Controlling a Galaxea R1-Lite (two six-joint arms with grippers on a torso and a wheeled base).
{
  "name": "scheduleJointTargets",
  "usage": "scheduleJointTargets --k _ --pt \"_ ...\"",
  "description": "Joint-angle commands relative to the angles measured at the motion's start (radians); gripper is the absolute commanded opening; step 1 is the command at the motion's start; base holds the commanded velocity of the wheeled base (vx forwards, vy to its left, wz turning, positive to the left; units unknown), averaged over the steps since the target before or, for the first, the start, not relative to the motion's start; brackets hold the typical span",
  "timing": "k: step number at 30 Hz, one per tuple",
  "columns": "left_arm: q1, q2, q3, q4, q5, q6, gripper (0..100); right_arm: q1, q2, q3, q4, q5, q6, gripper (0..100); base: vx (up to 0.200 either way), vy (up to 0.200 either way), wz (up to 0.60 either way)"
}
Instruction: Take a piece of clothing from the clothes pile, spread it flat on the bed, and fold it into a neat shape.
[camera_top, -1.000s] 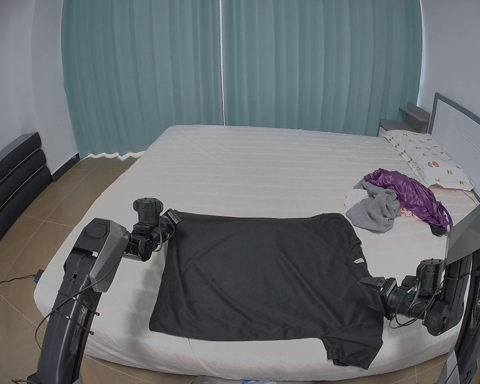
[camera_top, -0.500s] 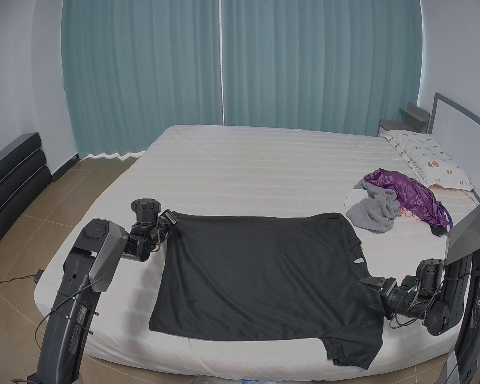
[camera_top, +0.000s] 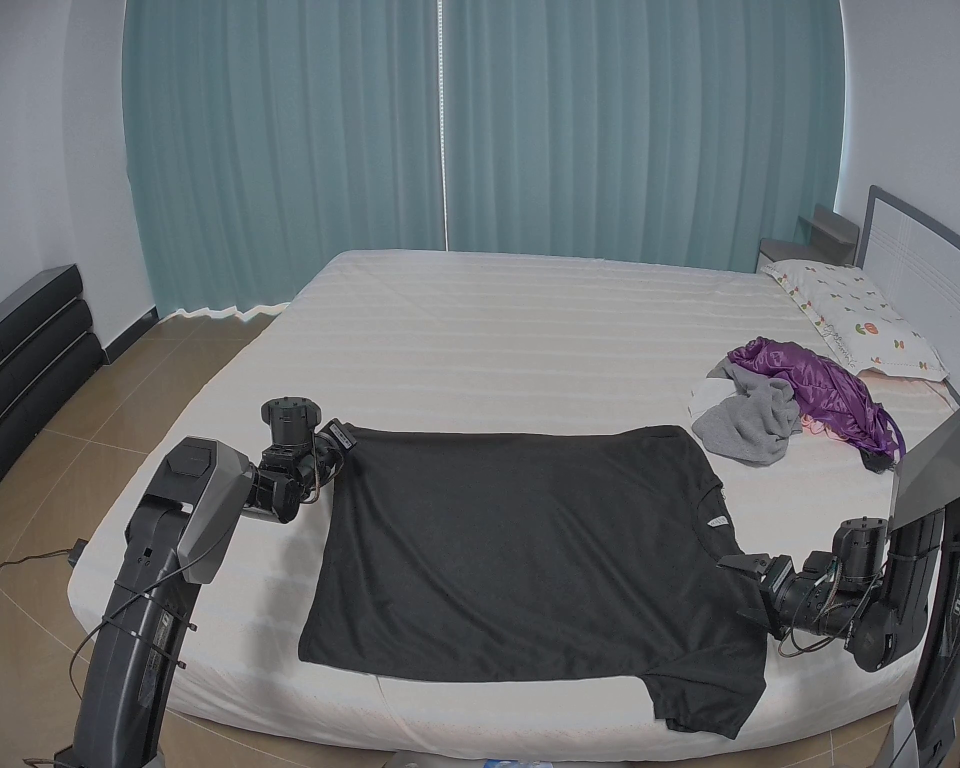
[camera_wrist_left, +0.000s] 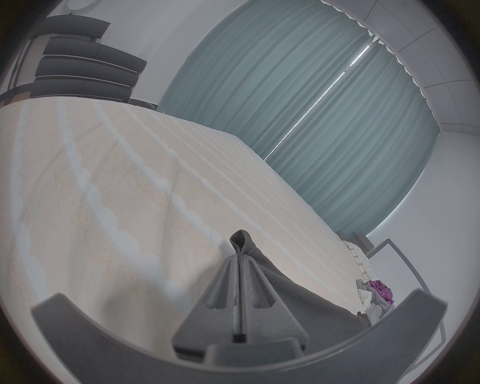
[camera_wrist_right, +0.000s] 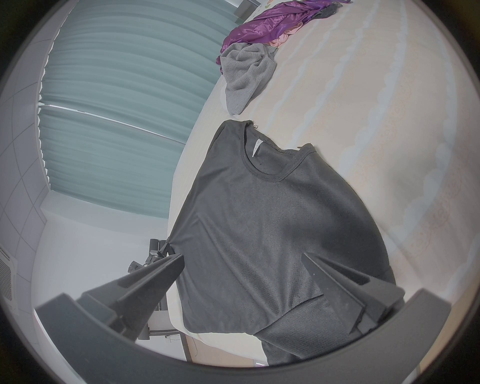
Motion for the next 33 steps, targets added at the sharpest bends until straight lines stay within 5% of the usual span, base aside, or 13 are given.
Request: scheduleJointTargets --k 1,4,5,22,33 --pt "-0.002 -0.001 0.000 0.004 -0.001 0.000 0 0.000 0.001 0.000 -0.015 0.001 0.000 100 0.000 0.000 0.00" --pt "-0.002 -0.001 0.000 0.004 -0.001 0.000 0 0.000 0.001 0.000 -0.015 0.001 0.000 100 0.000 0.000 0.00" --pt "-0.002 -0.001 0.000 0.006 -0.001 0.001 100 0.000 0.001 0.001 -0.015 -0.001 0.000 100 0.000 0.000 0.00" --pt "0.000 -0.070 0.092 -0.002 0.018 -0.020 100 0.000 0.001 0.000 -0.015 0.001 0.000 100 0.000 0.000 0.00" --pt "-0.020 -0.556 0.877 -0.255 0.013 -0.086 100 0.000 -0.001 0.003 -0.015 0.005 0.002 100 0.000 0.000 0.00"
